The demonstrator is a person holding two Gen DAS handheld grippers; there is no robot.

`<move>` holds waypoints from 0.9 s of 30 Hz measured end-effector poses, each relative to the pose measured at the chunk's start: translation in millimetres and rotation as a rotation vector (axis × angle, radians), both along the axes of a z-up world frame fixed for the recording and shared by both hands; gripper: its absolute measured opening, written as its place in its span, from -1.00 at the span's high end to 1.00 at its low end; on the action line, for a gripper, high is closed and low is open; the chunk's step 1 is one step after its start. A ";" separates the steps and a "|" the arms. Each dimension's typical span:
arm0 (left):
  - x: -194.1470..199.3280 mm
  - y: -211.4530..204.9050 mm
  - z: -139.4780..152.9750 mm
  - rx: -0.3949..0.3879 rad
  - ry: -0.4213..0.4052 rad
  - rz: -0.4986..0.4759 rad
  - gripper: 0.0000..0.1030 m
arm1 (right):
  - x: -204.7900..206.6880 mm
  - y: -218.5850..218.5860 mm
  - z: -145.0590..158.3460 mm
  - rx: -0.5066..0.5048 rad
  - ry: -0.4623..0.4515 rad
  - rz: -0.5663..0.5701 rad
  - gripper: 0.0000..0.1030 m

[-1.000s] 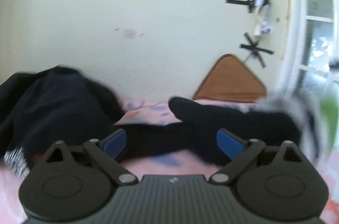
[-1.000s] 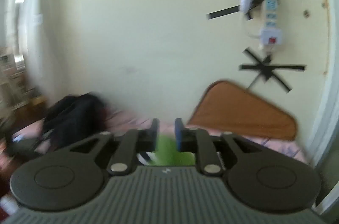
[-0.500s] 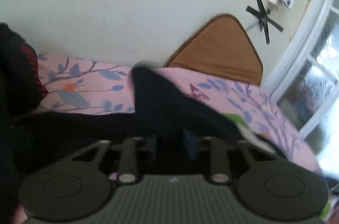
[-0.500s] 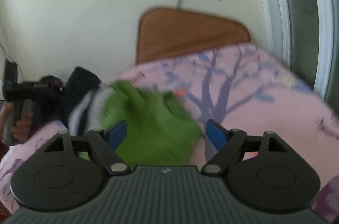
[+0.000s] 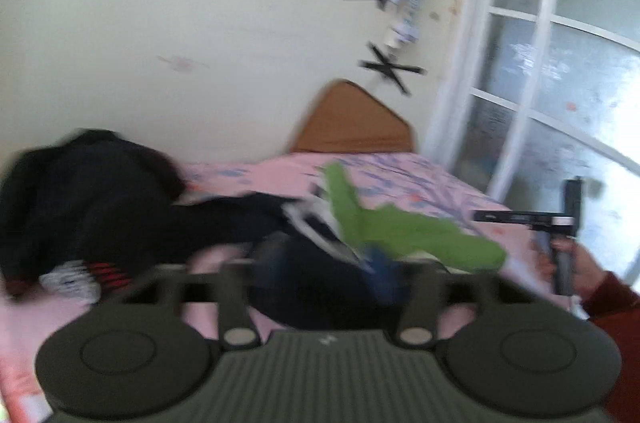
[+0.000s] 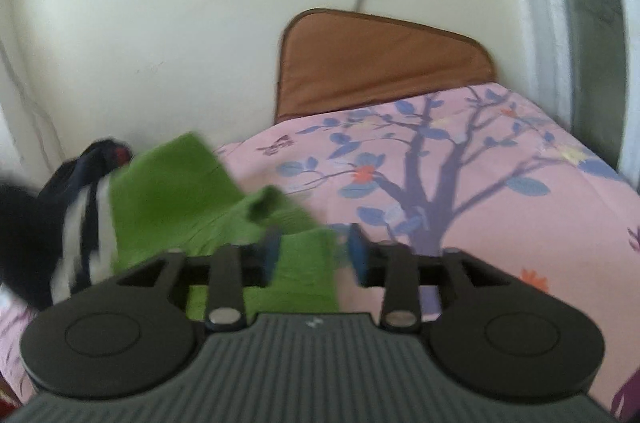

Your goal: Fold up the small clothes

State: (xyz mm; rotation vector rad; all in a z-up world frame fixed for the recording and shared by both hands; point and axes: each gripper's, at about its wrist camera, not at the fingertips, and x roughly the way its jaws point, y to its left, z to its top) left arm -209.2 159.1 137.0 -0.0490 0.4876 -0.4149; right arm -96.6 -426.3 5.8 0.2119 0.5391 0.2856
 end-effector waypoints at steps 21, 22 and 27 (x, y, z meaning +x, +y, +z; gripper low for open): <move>280.4 -185.6 -89.5 0.246 0.330 -0.188 0.81 | -8.4 -16.7 -68.4 0.264 0.097 0.045 -0.56; 279.2 -183.3 -92.2 0.233 0.341 -0.189 0.81 | -8.5 -15.1 -70.4 0.275 0.094 0.046 -0.55; 239.7 -147.7 -40.8 0.159 0.156 -0.161 0.82 | 5.3 19.1 -67.2 0.215 0.106 0.143 0.64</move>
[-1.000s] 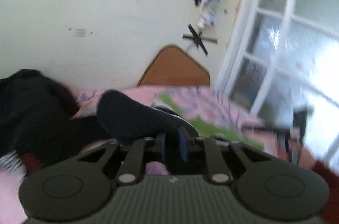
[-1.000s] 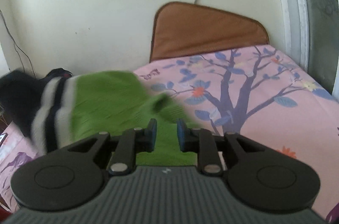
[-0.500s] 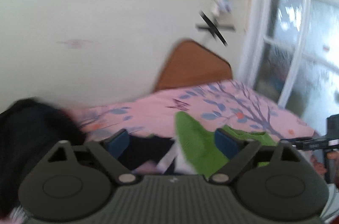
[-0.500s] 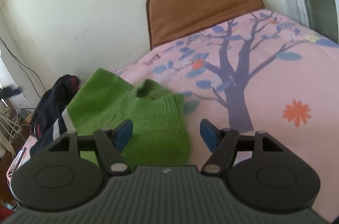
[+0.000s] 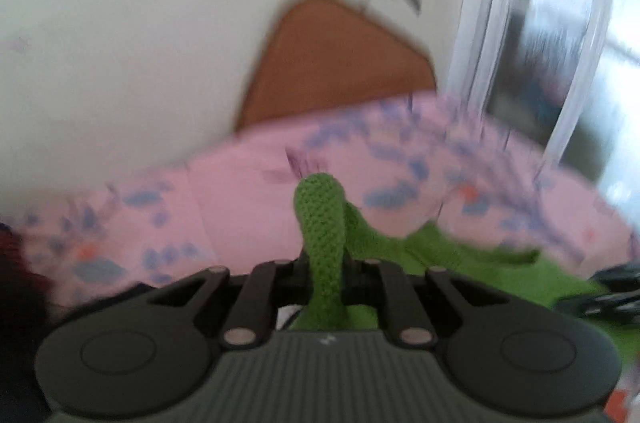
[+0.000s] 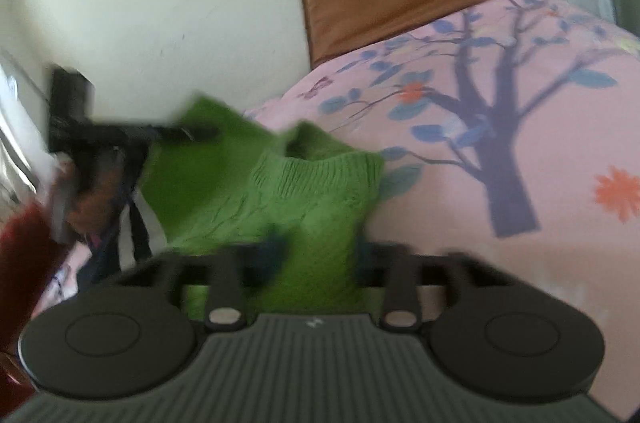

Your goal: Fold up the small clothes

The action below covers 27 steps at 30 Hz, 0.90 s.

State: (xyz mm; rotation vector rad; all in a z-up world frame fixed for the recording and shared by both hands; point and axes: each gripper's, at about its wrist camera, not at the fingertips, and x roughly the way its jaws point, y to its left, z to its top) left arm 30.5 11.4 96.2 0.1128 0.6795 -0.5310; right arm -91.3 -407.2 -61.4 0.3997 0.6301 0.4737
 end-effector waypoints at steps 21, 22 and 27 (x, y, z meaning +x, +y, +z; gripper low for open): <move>-341.6 46.3 284.2 -0.192 -1.095 0.207 0.82 | -163.3 53.5 349.5 -0.379 -1.151 -0.179 0.74; -341.5 43.7 287.2 -0.182 -1.094 0.219 0.82 | -160.9 54.7 358.4 -0.401 -1.157 -0.184 0.74; -311.6 21.9 280.6 -0.099 -1.019 0.287 0.81 | -134.5 56.2 361.4 -0.509 -1.127 -0.193 0.75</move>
